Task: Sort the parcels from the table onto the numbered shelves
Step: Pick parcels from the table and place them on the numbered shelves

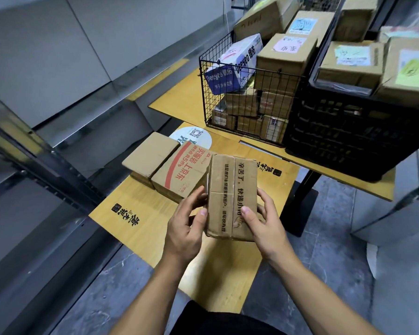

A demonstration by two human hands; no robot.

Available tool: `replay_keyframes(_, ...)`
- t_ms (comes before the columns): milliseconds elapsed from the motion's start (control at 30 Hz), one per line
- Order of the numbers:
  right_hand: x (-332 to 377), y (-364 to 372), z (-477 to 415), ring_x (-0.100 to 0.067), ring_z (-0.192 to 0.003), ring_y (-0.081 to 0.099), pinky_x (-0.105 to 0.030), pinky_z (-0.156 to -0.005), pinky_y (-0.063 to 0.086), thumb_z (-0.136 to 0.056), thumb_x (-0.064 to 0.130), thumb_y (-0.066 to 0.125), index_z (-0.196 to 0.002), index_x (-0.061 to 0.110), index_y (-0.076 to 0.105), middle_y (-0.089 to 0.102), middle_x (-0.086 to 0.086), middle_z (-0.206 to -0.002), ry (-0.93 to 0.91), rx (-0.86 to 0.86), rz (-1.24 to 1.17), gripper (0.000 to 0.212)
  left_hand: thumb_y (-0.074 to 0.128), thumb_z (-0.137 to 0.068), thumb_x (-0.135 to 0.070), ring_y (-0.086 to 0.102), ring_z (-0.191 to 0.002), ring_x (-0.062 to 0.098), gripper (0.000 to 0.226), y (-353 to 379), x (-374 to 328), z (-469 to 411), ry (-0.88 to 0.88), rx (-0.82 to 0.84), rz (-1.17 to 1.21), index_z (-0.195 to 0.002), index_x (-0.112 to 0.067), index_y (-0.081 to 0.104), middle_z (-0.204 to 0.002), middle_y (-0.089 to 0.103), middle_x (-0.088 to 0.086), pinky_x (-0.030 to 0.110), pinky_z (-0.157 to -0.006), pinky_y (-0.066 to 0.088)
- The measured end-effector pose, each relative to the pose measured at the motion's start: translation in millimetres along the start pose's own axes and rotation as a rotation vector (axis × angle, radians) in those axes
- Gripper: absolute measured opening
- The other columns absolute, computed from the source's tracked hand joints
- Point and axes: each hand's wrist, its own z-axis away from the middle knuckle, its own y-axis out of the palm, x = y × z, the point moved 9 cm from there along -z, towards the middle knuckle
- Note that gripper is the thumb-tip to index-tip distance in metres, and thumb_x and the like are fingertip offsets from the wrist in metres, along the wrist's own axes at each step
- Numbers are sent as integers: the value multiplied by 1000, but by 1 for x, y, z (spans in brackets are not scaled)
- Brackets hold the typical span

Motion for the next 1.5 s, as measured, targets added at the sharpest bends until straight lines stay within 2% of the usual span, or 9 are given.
replay_keyframes(300, -4, -3, 0, -32, -114, 66, -57, -92, 55, -93, 22, 57, -143, 32, 44, 69, -12, -122, 139, 72, -366, 52, 58, -86, -41, 46, -119, -12, 51, -3, 24, 6, -176, 36, -42, -133, -51, 40, -131, 45, -24, 26, -99, 44)
replay_keyframes(467, -4, 6, 2, -27, -109, 69, -55, -85, 58, -94, 25, 55, -140, 35, 47, 71, -5, -120, 141, 142, -342, 47, 57, -85, -48, 53, -124, 8, 52, 0, 25, 21, -240, 38, 82, -136, -47, 46, -134, 54, -17, 46, -101, 48)
replay_keyframes(633, 6, 9, 0, -17, -106, 68, -44, -86, 59, -100, 25, 56, -131, 57, 48, 56, 5, -131, -69, 89, 53, 45, 59, -83, -35, 47, -114, -12, 53, -31, 4, 29, -170, -100, -91, -135, -41, 48, -125, 50, -20, 9, -91, 41)
replay_keyframes(800, 9, 42, 3, -13, -121, 59, -53, -98, 52, -89, 55, 57, -129, 56, 56, 54, 12, -135, -72, 169, 149, 40, 59, -86, -36, 42, -116, -15, 57, -58, -2, 39, -130, -174, -229, -141, -30, 46, -126, 48, -10, -2, -89, 31)
replay_keyframes(900, 12, 65, 5, -11, -121, 60, -53, -98, 53, -83, 69, 57, -132, 53, 54, 55, 12, -138, -68, 256, 162, 52, 61, -86, -39, 41, -121, -11, 58, -74, -1, 46, -125, -209, -255, -141, -31, 45, -131, 46, -11, 1, -95, 30)
replay_keyframes(1033, 20, 100, 16, -6, -104, 68, -38, -85, 60, -90, 41, 63, -131, 52, 42, 52, 10, -132, -74, 331, 92, 47, 61, -85, -39, 36, -122, -16, 60, -100, 2, 56, -127, -251, -295, -142, -34, 43, -135, 41, -13, -1, -96, 27)
replay_keyframes(1167, 21, 144, 28, -7, -108, 68, -44, -91, 58, -99, 23, 59, -135, 46, 48, 55, 8, -132, -60, 418, 98, 44, 61, -84, -39, 39, -126, -5, 61, -138, 8, 72, -152, -297, -316, -143, -34, 43, -140, 39, -9, 9, -103, 30)
replay_keyframes(1300, 29, 200, 49, 1, -115, 61, -44, -96, 56, -96, 20, 65, -140, 40, 47, 60, 16, -129, -94, 480, 142, 52, 62, -82, -35, 41, -125, 3, 63, -190, 9, 93, -179, -371, -341, -142, -27, 46, -142, 39, -3, -2, -95, 29)
replay_keyframes(1500, 44, 292, 89, 0, -114, 62, -39, -90, 59, -96, 17, 65, -138, 54, 41, 62, 12, -129, -157, 575, 158, 62, 63, -88, -36, 40, -129, 3, 63, -276, 3, 131, -160, -473, -414, -146, -29, 41, -142, 34, -11, 30, -107, 42)
